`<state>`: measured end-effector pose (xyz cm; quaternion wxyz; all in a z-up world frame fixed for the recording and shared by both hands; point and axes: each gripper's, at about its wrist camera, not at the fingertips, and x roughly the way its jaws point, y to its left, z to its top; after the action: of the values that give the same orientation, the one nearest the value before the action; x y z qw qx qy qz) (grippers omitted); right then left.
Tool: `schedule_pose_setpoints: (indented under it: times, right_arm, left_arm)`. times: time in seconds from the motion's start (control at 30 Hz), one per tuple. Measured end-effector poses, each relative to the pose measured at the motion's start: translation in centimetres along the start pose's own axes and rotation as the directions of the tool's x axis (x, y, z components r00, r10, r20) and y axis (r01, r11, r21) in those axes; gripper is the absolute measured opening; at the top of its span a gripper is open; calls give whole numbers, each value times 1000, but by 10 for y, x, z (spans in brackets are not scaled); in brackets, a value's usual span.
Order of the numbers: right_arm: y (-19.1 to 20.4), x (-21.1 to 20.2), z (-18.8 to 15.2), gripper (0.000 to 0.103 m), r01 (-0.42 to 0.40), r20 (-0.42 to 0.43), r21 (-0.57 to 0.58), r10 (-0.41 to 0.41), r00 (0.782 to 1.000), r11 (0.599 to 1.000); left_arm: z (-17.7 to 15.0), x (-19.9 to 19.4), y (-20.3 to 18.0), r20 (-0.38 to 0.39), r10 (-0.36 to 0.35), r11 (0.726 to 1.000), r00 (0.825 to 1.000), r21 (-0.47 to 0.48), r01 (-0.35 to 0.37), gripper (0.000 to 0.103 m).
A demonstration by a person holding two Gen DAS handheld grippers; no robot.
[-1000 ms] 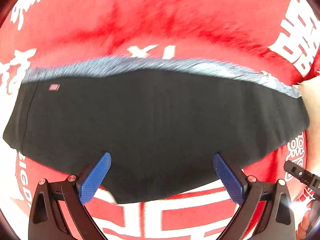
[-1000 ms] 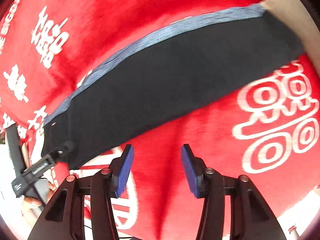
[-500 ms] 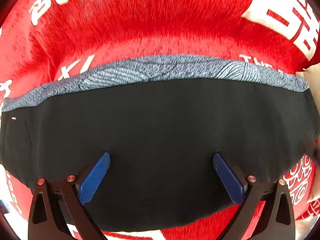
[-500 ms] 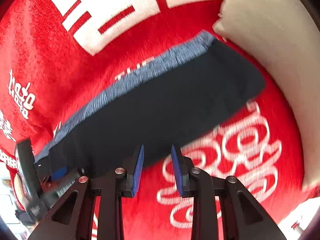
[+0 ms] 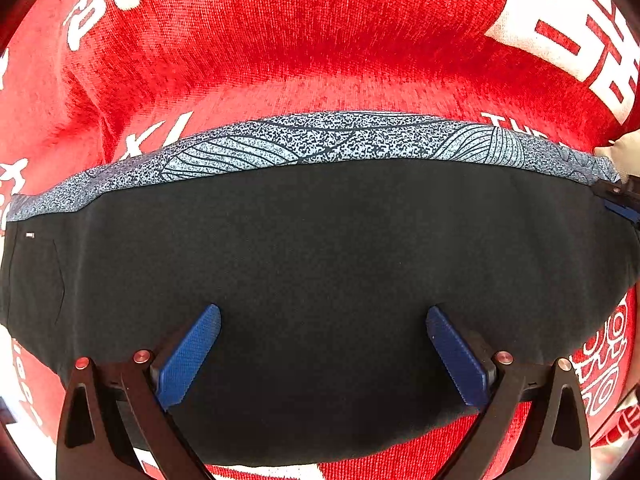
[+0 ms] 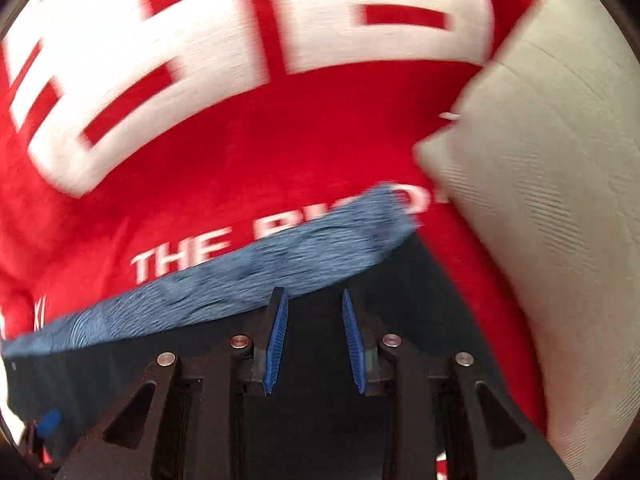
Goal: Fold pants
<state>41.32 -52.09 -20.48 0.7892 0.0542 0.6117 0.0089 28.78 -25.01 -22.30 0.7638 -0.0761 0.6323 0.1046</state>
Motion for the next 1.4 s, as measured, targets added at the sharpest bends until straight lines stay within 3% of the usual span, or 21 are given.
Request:
schedule_pose_setpoints:
  times: [0.1, 0.2, 0.3, 0.4, 0.57, 0.8, 1.0, 1.3, 1.4]
  right_arm:
    - [-16, -13, -4, 32, -17, -25, 82, 19, 999, 996]
    - [-13, -31, -21, 36, -59, -36, 92, 62, 997, 994]
    - [-9, -47, -44, 44, -96, -43, 66, 99, 994, 993]
    - [13, -49, -66, 44, -120, -52, 7, 120, 991, 993]
    - [40, -36, -90, 46, -72, -58, -118, 65, 996, 990]
    - [35, -39, -91, 49, -97, -59, -134, 90, 994, 986]
    - [40, -33, -87, 59, -111, -54, -149, 104, 993, 983]
    - [23, -46, -89, 60, -169, -62, -47, 166, 984, 984]
    - [6, -53, -95, 60, -264, -40, 67, 267, 963, 962]
  left_arm:
    - [1, 0, -1, -8, 0, 1000, 1000, 1, 0, 103]
    - [4, 3, 3, -13, -2, 1000, 1000, 4, 2, 103]
    - [5, 4, 3, -9, -2, 1000, 1000, 4, 2, 103]
    - [6, 6, 5, -10, -2, 1000, 1000, 4, 2, 103]
    - [8, 7, 6, -11, -3, 1000, 1000, 2, 3, 103]
    - [8, 8, 6, -16, -1, 1000, 1000, 0, 1, 103]
    - [6, 6, 5, -6, 0, 1000, 1000, 1, 0, 103]
    - [7, 5, 3, -17, -3, 1000, 1000, 4, 3, 103]
    - [9, 5, 3, -17, 0, 1000, 1000, 3, 0, 103]
